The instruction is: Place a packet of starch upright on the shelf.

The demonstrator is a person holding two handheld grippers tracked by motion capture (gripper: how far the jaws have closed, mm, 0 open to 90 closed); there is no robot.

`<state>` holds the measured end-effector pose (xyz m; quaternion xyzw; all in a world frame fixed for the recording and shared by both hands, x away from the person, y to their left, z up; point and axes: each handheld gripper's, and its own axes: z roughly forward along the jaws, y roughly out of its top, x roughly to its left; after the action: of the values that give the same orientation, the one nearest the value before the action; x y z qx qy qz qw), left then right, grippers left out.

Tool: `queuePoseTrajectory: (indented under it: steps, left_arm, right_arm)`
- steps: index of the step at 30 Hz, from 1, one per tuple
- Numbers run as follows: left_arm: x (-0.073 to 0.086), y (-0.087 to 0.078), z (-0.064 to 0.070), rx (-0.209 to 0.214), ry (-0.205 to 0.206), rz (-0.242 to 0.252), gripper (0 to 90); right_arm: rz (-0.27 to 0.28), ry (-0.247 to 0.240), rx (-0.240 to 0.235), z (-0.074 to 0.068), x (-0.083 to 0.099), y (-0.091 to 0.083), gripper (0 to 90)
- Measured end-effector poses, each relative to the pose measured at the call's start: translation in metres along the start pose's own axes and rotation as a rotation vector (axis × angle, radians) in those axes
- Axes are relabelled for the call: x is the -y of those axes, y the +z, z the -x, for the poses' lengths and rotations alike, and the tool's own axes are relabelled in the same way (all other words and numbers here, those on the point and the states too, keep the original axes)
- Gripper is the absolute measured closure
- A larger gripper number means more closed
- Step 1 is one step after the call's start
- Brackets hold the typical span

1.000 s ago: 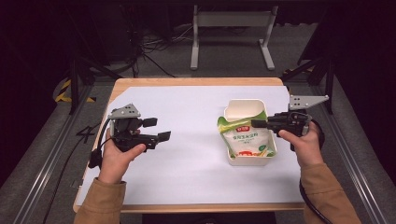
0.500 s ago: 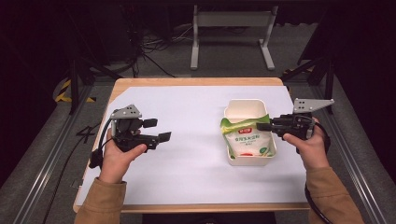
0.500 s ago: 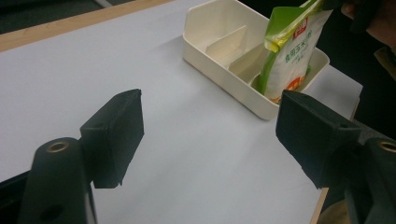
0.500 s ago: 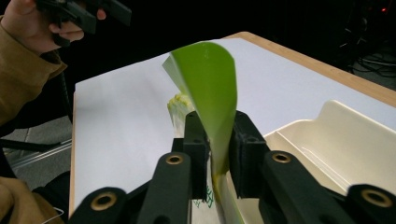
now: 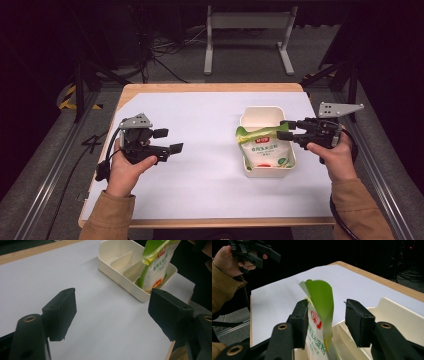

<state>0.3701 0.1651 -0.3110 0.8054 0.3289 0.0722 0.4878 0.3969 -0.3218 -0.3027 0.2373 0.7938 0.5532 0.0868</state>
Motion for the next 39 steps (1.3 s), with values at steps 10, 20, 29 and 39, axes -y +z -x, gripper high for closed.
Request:
queuePoseTrajectory:
  steps: [10,20,29,39]
  left_arm:
    - [0.005,-0.011,0.006,-0.026,0.025,0.037,23.3]
    - [0.016,-0.025,0.003,-0.05,0.023,0.059,23.0]
    - [0.022,-0.031,-0.003,-0.065,0.01,0.078,22.5]
    - [0.035,-0.036,-0.016,-0.1,-0.001,0.1,21.5]
  right_arm:
    - [0.009,-0.037,0.023,-0.009,-0.016,-0.008,45.9]
    - [0.031,-0.043,0.062,-0.01,-0.019,-0.025,44.4]
    - [0.046,-0.022,0.116,-0.004,-0.011,-0.042,41.0]
    - [0.014,0.008,0.199,0.007,0.007,-0.06,39.6]
